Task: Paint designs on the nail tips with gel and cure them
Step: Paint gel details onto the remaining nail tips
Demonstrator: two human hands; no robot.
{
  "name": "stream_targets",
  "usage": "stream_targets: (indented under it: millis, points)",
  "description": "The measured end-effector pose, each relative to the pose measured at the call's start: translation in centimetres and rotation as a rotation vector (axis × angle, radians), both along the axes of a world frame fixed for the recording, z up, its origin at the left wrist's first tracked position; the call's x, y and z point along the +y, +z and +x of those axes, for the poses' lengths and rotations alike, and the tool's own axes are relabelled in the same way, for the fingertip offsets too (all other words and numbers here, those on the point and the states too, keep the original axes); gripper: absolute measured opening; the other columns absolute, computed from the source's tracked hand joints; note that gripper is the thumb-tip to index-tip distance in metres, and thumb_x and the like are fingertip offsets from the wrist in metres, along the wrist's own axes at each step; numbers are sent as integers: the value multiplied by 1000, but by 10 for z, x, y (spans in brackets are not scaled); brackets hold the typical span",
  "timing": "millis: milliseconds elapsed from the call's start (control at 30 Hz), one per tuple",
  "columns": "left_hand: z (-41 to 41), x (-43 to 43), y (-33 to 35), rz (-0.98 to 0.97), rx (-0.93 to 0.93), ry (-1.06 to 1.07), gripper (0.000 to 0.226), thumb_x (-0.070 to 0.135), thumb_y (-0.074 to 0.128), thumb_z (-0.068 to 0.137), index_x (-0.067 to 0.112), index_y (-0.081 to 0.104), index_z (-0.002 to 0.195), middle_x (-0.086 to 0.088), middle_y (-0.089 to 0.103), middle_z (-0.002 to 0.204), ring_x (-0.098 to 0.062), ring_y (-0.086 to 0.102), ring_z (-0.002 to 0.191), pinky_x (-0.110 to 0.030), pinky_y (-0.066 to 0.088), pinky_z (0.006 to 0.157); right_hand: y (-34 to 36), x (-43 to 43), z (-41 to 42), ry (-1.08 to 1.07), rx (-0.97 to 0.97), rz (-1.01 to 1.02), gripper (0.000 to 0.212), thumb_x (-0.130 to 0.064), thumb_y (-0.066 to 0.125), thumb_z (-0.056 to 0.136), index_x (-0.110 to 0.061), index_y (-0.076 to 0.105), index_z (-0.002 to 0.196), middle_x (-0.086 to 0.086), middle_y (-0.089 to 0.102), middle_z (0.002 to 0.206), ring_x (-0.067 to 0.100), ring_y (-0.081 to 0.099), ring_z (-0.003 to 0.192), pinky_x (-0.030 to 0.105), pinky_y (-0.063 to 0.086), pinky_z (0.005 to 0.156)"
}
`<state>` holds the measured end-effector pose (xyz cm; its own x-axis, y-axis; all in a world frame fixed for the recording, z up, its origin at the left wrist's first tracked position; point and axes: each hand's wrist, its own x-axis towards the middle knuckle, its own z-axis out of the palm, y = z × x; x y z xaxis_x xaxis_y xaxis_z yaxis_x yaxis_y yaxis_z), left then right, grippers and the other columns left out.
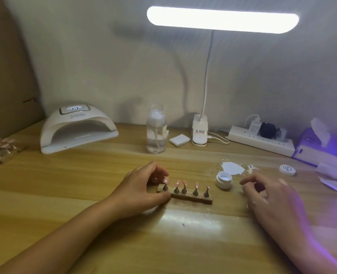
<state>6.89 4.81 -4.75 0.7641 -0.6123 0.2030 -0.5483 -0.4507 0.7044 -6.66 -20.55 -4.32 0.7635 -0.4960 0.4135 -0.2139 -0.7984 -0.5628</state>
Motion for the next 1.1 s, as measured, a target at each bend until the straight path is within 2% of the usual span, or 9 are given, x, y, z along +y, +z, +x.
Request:
stream_targets:
  millis: [167, 300, 400, 533, 667, 800, 867, 1000, 1100]
  points:
    - [9, 3, 5, -37, 160, -77, 17, 14, 73, 86, 27, 70, 96, 7, 73, 97, -7, 67, 94, -27, 53, 88, 0, 2, 2, -4, -126, 47, 24, -32, 40, 80, -38, 64, 81, -13, 65, 67, 7, 47, 83, 38, 39, 71]
    - [10, 5, 8, -69, 194, -65, 10, 17, 76, 84, 25, 73, 89, 3, 74, 93, -14, 68, 90, -35, 54, 87, -3, 5, 2, -5, -198, 0, 20, -31, 49, 79, -36, 66, 89, -19, 61, 73, -7, 48, 85, 41, 40, 71]
    - [7, 4, 8, -83, 175, -9, 8, 21, 79, 81, 23, 73, 86, 2, 74, 95, -16, 68, 91, -41, 54, 89, -3, 6, 2, 11, -232, -58, 17, -32, 57, 78, -33, 63, 94, -25, 62, 76, -5, 48, 85, 43, 41, 70]
    - [4, 0, 5, -80, 125, 72, 13, 27, 81, 77, 25, 72, 86, 4, 73, 91, -11, 66, 87, -35, 55, 84, -2, 6, 0, 50, -356, -58, 14, -39, 59, 83, -36, 53, 96, -20, 65, 83, 5, 52, 80, 44, 42, 71]
    - [6, 3, 7, -55, 180, -7, 18, 28, 79, 80, 28, 71, 96, 7, 74, 91, -1, 67, 85, -19, 53, 79, 7, 11, -1, 112, -542, 100, 18, -48, 53, 95, -32, 43, 92, -9, 67, 71, 7, 60, 62, 14, 40, 59]
    - [9, 6, 10, -91, 207, -68, 13, 21, 75, 84, 25, 73, 96, 2, 75, 92, -13, 70, 90, -26, 54, 83, 13, 9, 9, 104, -589, 183, 14, -38, 47, 102, -29, 43, 92, -2, 63, 65, 1, 61, 63, 6, 40, 61]
    - [7, 3, 7, -104, 124, -15, 8, 21, 76, 84, 26, 73, 89, 1, 74, 86, -16, 69, 84, -31, 53, 79, 11, 7, 16, 107, -513, 167, 23, -40, 47, 100, -18, 45, 94, -3, 62, 65, 5, 62, 66, 15, 43, 63]
    - [2, 0, 3, -55, -139, -33, 11, 19, 73, 85, 28, 68, 84, 15, 71, 90, -3, 63, 87, -18, 49, 72, 0, 4, 21, 91, -384, 72, 28, -45, 46, 102, -18, 43, 94, 2, 63, 68, 24, 62, 69, 51, 47, 81]
    - [2, 0, 3, -51, -141, -97, 12, 17, 72, 86, 27, 65, 86, 16, 70, 94, -5, 66, 87, -19, 51, 72, -1, 5, 23, 114, -355, 67, 27, -43, 47, 101, -17, 44, 95, -1, 63, 67, 25, 63, 68, 63, 44, 84]
